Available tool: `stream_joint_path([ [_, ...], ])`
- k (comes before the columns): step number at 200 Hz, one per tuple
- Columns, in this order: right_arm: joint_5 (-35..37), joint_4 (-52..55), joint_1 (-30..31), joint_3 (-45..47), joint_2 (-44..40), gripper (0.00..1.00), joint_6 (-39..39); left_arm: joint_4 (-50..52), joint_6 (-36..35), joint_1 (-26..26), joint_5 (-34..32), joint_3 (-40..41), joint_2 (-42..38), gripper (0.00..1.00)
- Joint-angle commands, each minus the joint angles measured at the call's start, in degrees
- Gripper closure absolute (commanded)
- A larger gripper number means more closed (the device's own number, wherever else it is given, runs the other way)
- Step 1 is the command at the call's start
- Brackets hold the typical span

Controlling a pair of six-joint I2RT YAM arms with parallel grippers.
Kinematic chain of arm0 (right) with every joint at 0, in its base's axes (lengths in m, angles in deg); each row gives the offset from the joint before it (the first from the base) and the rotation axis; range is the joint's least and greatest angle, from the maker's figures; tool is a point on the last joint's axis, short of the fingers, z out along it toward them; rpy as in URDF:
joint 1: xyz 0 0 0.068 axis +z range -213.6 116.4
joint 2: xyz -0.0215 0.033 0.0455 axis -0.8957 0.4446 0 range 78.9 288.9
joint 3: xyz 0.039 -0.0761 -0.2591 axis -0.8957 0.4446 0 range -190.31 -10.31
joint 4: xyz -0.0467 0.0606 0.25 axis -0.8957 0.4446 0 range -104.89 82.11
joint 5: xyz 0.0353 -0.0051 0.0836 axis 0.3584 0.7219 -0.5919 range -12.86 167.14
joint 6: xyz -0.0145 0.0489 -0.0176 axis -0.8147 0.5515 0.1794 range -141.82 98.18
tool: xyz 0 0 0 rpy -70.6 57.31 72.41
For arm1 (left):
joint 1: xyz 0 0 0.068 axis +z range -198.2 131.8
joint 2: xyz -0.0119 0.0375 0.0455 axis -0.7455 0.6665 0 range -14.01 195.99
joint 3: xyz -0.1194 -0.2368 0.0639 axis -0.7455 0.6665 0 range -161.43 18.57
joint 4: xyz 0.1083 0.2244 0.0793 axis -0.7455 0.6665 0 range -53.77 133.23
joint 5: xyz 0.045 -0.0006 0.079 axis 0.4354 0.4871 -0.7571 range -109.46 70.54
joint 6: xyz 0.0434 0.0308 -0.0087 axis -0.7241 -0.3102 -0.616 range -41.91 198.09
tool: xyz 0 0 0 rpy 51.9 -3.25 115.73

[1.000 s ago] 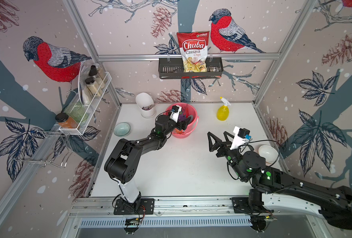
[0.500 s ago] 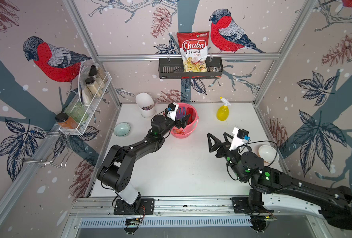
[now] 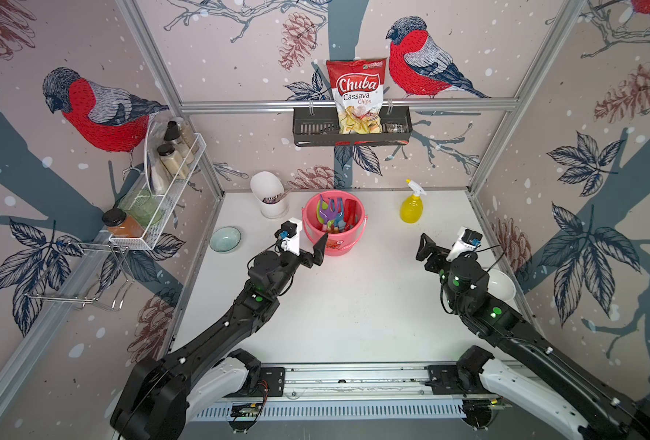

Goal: Organize the gardening tools
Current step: Reset both arms

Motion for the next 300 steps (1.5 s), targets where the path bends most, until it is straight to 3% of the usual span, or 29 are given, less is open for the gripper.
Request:
stream_joint_path([
  [1,-2.98,-4.29,-5.98,2.26,0.52,0.00,-2.31,4.14,1.24,-0.17,-9.81,3.46,-4.95,0.04],
  [38,-3.57,-10.95,-18.33,7.28,4.91,0.00,-3.05,4.53,-1.37,1.13,-17.47,7.35,-9.19,0.04],
  [60,-6.89,-19.60,-24.13,12.53,7.53,0.00,-4.73,-0.51,-3.50,2.72,-21.64,11.25,-10.97,0.04],
  [115,-3.73,-40.96,-27.55,21.93,14.42,0.00,-14.71,-10.23,-5.80,10.82,-25.21,18.28,-10.28,0.04],
  [163,-7.21,-52.03,-29.45,25.37,18.73,0.00,-17.93,-25.95,-2.65,21.49,-17.05,20.41,4.57,0.04],
  [250,-13.21,-70.31,-30.09,28.19,29.16,0.00,-22.11,-50.58,-5.61,23.78,-14.25,19.80,33.40,0.04],
  [260,-13.78,-71.83,-30.12,28.05,29.61,0.00,-22.28,-52.58,-5.91,23.78,-14.27,19.67,35.00,0.04],
  [275,-15.37,-72.31,-30.29,27.41,32.32,0.00,-21.49,-47.21,-5.37,23.85,-14.10,18.45,33.42,0.04],
  [300,-17.33,-86.12,-29.71,30.44,40.39,0.00,-22.75,-49.04,-5.65,23.88,-13.61,18.88,34.08,0.04],
])
